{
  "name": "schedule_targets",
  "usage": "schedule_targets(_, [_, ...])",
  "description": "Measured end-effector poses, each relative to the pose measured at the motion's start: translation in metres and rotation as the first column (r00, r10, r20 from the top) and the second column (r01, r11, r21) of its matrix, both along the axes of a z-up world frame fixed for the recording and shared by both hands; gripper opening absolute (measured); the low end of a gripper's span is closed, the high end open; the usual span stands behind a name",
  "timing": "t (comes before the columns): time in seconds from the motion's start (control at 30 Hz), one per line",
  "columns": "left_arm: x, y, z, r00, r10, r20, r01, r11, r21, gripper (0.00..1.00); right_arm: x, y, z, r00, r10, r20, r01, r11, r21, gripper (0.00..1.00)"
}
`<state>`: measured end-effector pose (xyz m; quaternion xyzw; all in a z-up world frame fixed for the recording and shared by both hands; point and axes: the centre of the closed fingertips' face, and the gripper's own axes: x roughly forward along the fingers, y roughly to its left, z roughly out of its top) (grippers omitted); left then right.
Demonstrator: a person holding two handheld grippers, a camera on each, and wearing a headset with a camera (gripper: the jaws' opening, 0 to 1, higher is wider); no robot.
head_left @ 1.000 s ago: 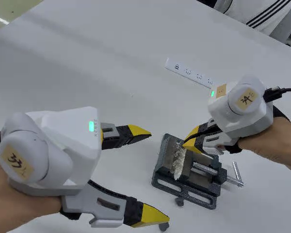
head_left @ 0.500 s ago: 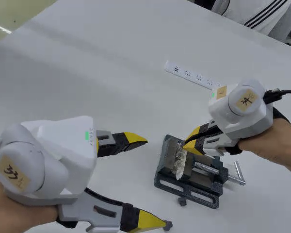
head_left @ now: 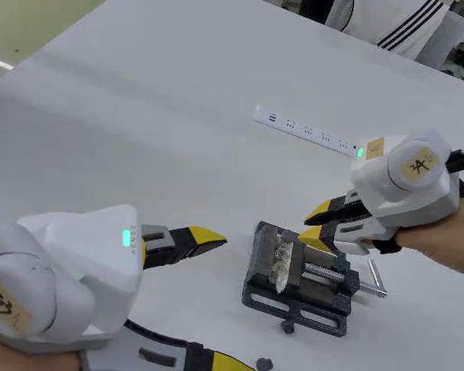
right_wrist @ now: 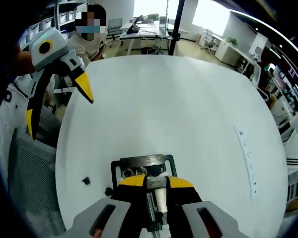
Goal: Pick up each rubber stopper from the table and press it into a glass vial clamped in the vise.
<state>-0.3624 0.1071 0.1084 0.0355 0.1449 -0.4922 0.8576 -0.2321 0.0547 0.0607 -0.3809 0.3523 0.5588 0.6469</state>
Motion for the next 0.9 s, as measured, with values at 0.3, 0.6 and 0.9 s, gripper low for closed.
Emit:
schedule_targets(0.3, [-0.007,-0.004,-0.002,1.000,-0.020,-0.007,0.020,1.000,0.013,0.72,-0.006,-0.010,0.022,0.997,-0.070,0.026,0.068,0.994,0.086,0.16])
schedule_targets(0.6, [-0.010,-0.009,-0.002,0.999,-0.052,-0.008,0.052,0.998,0.037,0.72,-0.015,-0.026,0.036,0.991,-0.126,0.051,0.118,0.983,0.139,0.23])
schedule_targets(0.9, [-0.013,-0.013,-0.005,0.996,-0.091,-0.011,0.092,0.993,0.074,0.69,-0.028,-0.045,0.045,0.981,-0.186,0.048,0.173,0.964,0.200,0.30])
